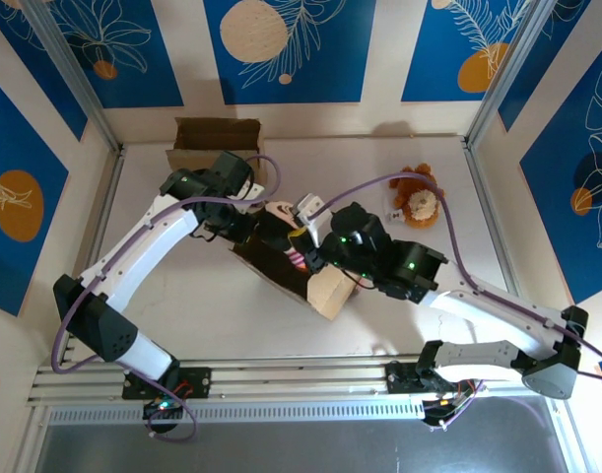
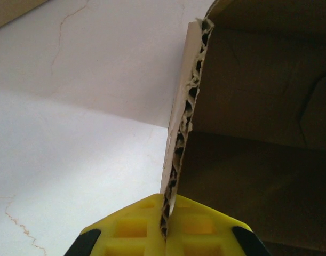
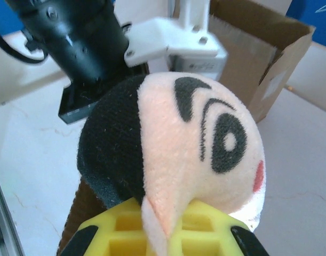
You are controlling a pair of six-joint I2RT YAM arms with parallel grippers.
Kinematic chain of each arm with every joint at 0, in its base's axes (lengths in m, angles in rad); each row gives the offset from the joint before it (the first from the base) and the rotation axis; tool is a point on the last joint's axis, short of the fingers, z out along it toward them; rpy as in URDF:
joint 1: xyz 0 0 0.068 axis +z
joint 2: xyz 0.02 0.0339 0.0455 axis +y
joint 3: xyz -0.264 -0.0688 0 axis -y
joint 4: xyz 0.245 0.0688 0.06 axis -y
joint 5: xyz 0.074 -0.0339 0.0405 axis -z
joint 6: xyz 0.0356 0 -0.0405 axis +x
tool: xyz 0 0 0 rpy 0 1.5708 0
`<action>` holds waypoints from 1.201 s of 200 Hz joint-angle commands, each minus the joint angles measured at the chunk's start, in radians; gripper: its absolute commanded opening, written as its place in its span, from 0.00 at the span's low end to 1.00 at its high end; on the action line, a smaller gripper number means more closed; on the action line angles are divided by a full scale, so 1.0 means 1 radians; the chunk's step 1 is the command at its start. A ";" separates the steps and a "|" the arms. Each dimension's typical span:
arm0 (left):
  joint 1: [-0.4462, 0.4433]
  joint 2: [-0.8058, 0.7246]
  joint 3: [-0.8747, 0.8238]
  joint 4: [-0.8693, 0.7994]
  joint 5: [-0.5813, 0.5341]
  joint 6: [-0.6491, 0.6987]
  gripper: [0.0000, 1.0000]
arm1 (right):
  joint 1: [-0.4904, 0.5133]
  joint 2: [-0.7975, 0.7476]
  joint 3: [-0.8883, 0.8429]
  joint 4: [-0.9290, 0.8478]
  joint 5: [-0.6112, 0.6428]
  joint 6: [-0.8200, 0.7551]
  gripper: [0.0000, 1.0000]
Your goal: Unpack the express box
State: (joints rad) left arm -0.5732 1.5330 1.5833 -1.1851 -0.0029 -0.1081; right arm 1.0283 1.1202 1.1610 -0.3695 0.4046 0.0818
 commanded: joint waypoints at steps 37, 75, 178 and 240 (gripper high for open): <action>0.049 0.035 -0.005 -0.078 -0.106 -0.031 0.00 | -0.071 -0.178 -0.052 0.249 -0.075 0.135 0.00; 0.094 0.067 0.065 -0.112 -0.148 -0.040 0.00 | -0.144 -0.235 -0.002 0.222 -0.054 0.178 0.00; 0.131 0.194 0.293 -0.134 -0.080 -0.053 0.00 | -0.718 -0.032 0.143 -0.026 -0.230 0.270 0.00; 0.133 0.247 0.408 -0.164 -0.081 -0.065 0.37 | -0.761 0.378 0.289 -0.031 -0.200 0.149 0.00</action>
State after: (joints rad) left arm -0.4534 1.7645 1.9133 -1.3048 -0.0921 -0.1654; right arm 0.2771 1.3907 1.3766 -0.4091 0.2050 0.2821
